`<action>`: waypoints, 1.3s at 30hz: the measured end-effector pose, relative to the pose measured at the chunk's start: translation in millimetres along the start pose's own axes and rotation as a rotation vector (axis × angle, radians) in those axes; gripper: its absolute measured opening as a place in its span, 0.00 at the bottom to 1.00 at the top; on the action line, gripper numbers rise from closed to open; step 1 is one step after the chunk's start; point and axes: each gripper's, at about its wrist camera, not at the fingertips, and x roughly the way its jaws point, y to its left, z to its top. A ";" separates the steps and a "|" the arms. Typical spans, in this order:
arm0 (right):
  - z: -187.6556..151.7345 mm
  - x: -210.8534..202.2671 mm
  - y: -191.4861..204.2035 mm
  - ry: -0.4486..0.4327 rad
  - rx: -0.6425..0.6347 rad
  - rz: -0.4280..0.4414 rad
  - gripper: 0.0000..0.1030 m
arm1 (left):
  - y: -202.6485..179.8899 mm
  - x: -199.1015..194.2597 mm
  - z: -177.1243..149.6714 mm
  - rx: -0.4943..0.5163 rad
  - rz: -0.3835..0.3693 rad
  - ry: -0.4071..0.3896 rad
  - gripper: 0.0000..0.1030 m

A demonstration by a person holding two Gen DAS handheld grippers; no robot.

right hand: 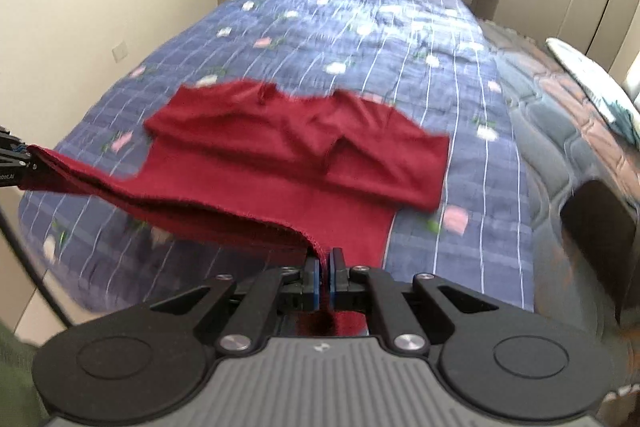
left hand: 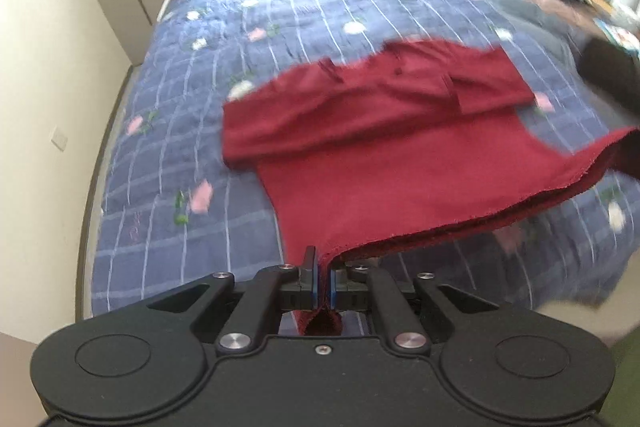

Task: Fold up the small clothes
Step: 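Lift the held hem with both grippers toward the collar, then lay the held hem over the collar with both grippers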

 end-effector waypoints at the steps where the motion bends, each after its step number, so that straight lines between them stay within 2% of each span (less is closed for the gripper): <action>1: 12.2 7.6 -4.8 -0.006 -0.001 0.003 0.05 | 3.2 2.8 11.8 -0.013 0.005 -0.005 0.05; 7: 85.8 63.0 -35.2 -0.029 -0.032 0.009 0.05 | 21.3 36.4 89.1 -0.103 0.005 0.013 0.05; 11: 129.5 105.3 -52.6 -0.024 -0.059 0.021 0.06 | 30.6 69.6 137.9 -0.093 0.027 0.023 0.06; 19: 188.8 190.9 -67.3 0.017 -0.134 0.049 0.06 | 56.4 154.9 217.3 -0.164 0.054 0.120 0.06; 26: 208.5 241.7 -79.4 0.074 -0.132 0.070 0.06 | 67.4 214.1 253.3 -0.174 0.068 0.179 0.06; 34: 212.3 270.8 -90.6 0.113 -0.102 0.086 0.07 | 71.0 254.4 264.9 -0.186 0.074 0.237 0.09; 36: 212.8 273.6 -93.3 0.116 -0.089 0.078 0.13 | 72.3 259.7 267.3 -0.196 0.081 0.242 0.17; 38: 214.9 275.7 -97.3 0.112 -0.068 0.073 0.28 | 73.9 263.8 269.5 -0.212 0.090 0.245 0.23; 39: 215.7 275.9 -98.6 0.111 -0.060 0.072 0.34 | 74.9 265.3 270.4 -0.219 0.095 0.250 0.32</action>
